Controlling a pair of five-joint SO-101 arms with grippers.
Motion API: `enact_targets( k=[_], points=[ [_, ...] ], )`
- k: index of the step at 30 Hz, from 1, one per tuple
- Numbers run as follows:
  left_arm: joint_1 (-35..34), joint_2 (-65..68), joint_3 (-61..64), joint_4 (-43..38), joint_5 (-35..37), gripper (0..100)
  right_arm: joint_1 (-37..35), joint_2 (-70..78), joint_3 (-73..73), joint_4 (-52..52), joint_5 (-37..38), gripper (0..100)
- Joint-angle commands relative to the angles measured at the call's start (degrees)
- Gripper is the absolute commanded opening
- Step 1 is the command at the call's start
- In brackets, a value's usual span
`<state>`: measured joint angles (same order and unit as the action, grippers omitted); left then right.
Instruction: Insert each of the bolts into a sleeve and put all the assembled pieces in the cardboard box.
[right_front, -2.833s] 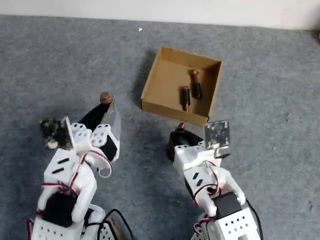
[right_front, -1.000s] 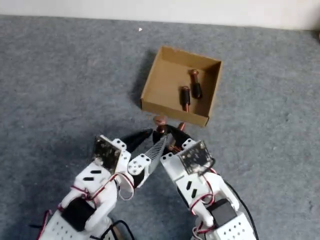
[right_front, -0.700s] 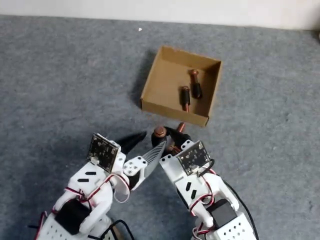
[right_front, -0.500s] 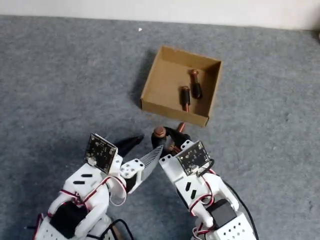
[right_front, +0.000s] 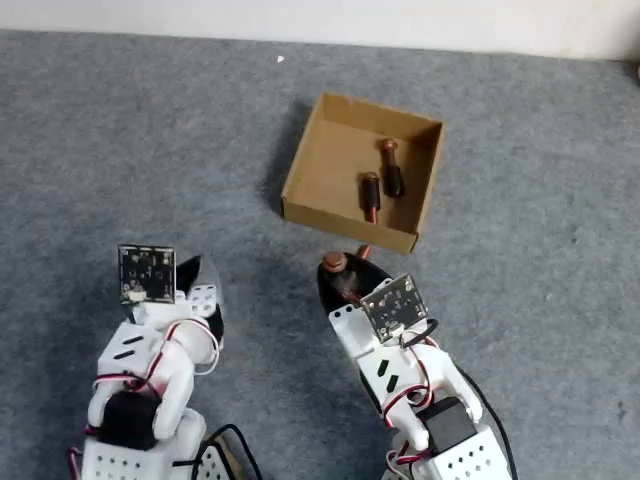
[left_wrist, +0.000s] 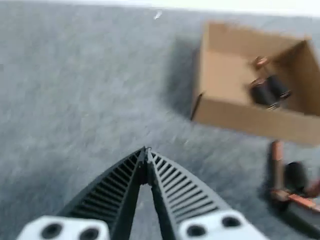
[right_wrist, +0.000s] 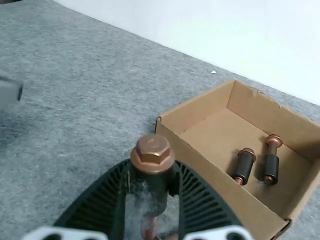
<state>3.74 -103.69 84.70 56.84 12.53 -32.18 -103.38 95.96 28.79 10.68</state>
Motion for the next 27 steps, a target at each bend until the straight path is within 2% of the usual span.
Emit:
enact_targets(
  k=[1, 5, 9, 17, 21, 27],
  points=[
    [-3.2, -0.5, 4.6, -0.3, -0.4, 1, 0.9, -0.7, 7.4, 0.1, 0.1, 0.5],
    [-4.1, -0.5, 10.7, -4.7, -0.4, 1, 0.9, -0.7, 7.4, 2.2, -0.1, 0.5],
    [-8.1, -0.4, 12.4, -9.1, -0.4, 1, 1.0, -0.6, 5.3, 8.0, 0.1, 0.5],
    [-10.1, -0.4, 12.4, -9.1, -0.4, 1, 13.0, 0.6, -14.5, 25.7, 0.0, 0.5],
    [-10.1, -0.4, 12.4, -9.1, -0.4, 1, 13.5, 11.5, -22.1, 25.7, -0.1, 0.5],
    [-10.1, -0.4, 12.4, -9.1, -0.6, 1, 13.6, 37.1, -35.6, 14.2, -0.1, 0.5]
  ],
)
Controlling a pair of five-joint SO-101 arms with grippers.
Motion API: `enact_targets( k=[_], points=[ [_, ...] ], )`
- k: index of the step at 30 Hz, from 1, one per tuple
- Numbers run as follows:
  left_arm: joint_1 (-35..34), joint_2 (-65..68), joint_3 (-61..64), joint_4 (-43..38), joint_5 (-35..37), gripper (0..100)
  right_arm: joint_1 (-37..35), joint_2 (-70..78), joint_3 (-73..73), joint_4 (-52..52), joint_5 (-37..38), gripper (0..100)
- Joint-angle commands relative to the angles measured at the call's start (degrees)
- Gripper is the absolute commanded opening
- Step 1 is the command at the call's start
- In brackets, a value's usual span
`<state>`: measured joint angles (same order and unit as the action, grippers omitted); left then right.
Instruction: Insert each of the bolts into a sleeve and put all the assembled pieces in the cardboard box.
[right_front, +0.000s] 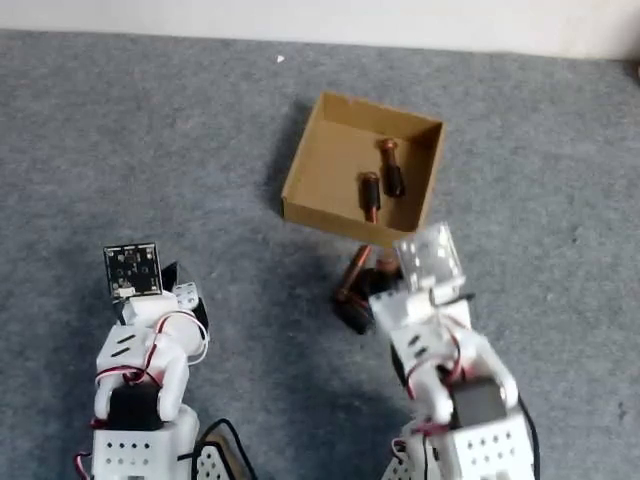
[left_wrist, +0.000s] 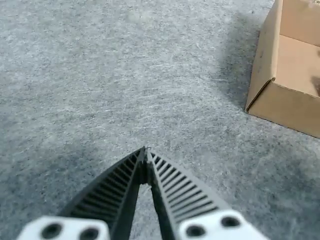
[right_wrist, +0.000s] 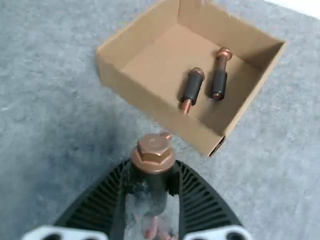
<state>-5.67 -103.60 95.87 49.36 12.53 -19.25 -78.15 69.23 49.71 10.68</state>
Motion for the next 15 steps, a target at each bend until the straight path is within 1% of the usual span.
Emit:
enact_targets(
  k=[1, 4, 11, 15],
  points=[
    [-0.7, -0.5, 1.3, -1.7, -0.6, 1, 0.7, 16.0, -10.9, -8.9, -0.2, 0.5],
    [-0.8, -0.5, 1.3, -1.7, -0.6, 1, 0.9, 27.2, -16.6, -15.3, -0.2, 0.5],
    [-0.8, -0.5, 1.3, -1.7, -0.6, 1, 6.7, 50.3, -28.9, -32.3, -0.2, 0.5],
    [-0.8, -0.5, 1.3, -1.7, -0.6, 1, 7.9, 61.8, -34.5, -38.6, -0.2, 0.5]
  ],
)
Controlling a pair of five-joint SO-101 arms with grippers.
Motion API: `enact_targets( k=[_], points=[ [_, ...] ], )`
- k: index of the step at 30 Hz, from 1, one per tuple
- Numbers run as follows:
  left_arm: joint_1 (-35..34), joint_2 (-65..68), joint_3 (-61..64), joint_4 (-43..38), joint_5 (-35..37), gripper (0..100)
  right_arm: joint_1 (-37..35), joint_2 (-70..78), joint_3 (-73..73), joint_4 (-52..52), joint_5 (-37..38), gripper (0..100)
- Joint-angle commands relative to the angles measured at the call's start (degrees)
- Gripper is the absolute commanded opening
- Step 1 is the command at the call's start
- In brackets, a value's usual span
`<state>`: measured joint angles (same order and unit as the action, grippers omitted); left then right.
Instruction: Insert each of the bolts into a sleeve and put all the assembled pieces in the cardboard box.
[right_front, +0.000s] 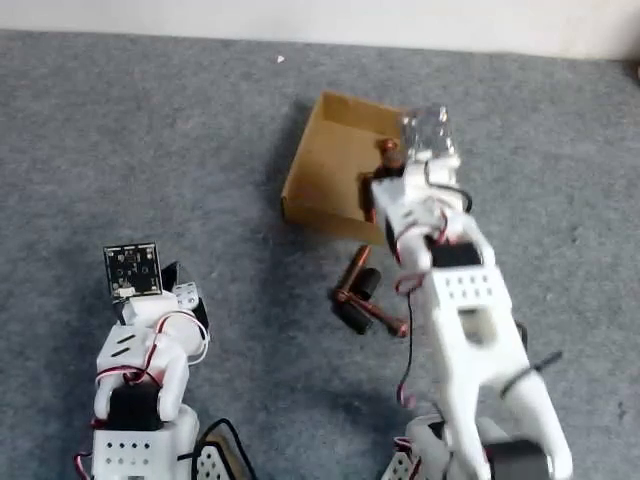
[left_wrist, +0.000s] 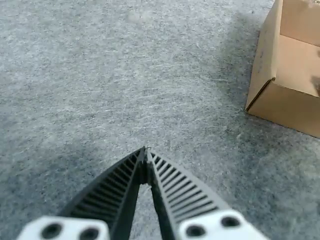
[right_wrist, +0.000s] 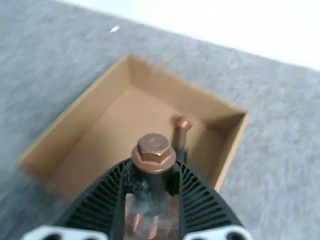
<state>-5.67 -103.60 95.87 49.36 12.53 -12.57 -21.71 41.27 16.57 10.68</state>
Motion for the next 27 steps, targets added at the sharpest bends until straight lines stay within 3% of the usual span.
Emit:
enact_targets(
  k=[1, 11, 16, 20, 27],
  points=[
    [-0.8, -0.5, 1.3, -1.7, -0.6, 1, 1.2, 7.9, -7.7, -6.1, -0.2, 0.5],
    [-0.8, -0.5, 1.3, -1.7, -0.7, 1, 3.0, 24.6, -15.6, -5.2, 0.2, 2.7],
    [-0.8, -0.5, 1.3, -1.7, -0.7, 1, 3.0, 23.0, -20.9, 9.4, -0.1, 11.7],
    [-0.8, -0.5, 1.3, -1.7, -0.7, 1, 2.4, 17.2, -24.2, 23.2, 0.3, 11.7],
    [-0.8, -0.5, 1.3, -1.7, -0.7, 1, -1.8, 4.4, -20.4, 38.5, -0.1, 11.7]
  ],
)
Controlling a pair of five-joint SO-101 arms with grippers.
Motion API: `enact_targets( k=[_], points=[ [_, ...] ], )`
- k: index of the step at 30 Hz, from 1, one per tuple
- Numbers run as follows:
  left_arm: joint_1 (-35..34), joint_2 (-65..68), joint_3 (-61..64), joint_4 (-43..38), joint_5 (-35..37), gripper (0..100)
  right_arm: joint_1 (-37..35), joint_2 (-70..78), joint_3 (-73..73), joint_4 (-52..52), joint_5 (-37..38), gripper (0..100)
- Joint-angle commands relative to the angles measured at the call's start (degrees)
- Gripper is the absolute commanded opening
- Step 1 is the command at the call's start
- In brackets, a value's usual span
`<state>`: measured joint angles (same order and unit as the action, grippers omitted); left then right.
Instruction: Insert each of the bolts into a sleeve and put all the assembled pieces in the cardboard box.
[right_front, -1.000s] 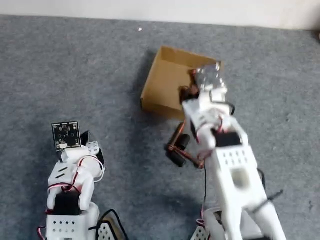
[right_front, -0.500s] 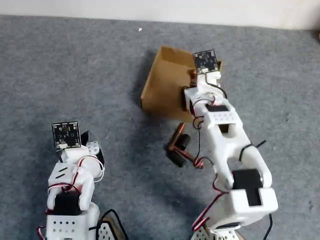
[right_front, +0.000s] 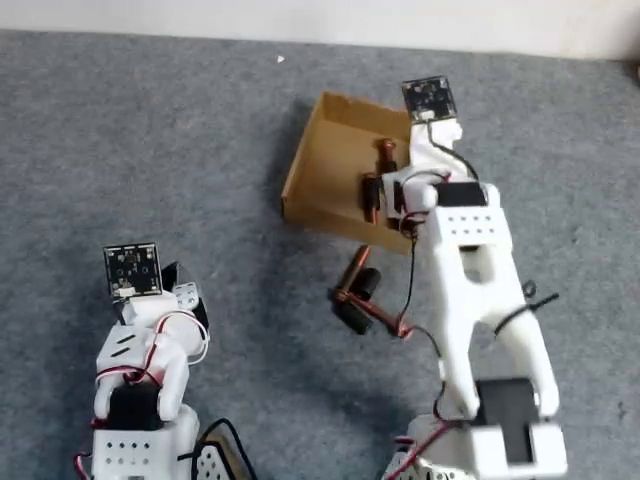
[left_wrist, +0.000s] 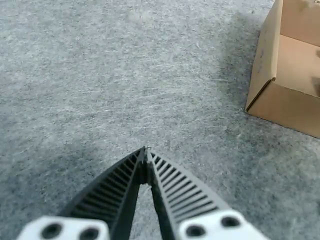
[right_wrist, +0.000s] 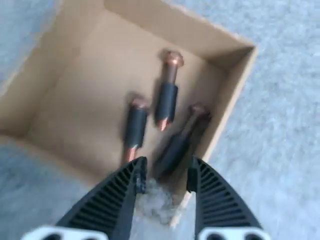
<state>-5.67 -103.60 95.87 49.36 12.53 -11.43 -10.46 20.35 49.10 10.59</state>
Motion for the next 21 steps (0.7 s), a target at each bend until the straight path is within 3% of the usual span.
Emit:
enact_targets(
  k=[1, 3, 9, 21],
  points=[
    [-0.8, -0.5, 1.3, -1.7, -0.7, 1, -3.9, -8.1, 1.7, 7.9, -0.1, 11.7],
    [-0.8, -0.5, 1.3, -1.7, -0.7, 1, -5.8, -9.9, 4.0, 10.8, -1.5, 11.7],
    [-0.8, -0.5, 1.3, -1.7, -0.7, 1, -8.0, -10.3, 11.1, 11.7, -15.6, 11.8],
    [-0.8, -0.5, 1.3, -1.7, -0.7, 1, -10.1, -3.1, 15.1, 11.5, -24.8, 11.9]
  ],
)
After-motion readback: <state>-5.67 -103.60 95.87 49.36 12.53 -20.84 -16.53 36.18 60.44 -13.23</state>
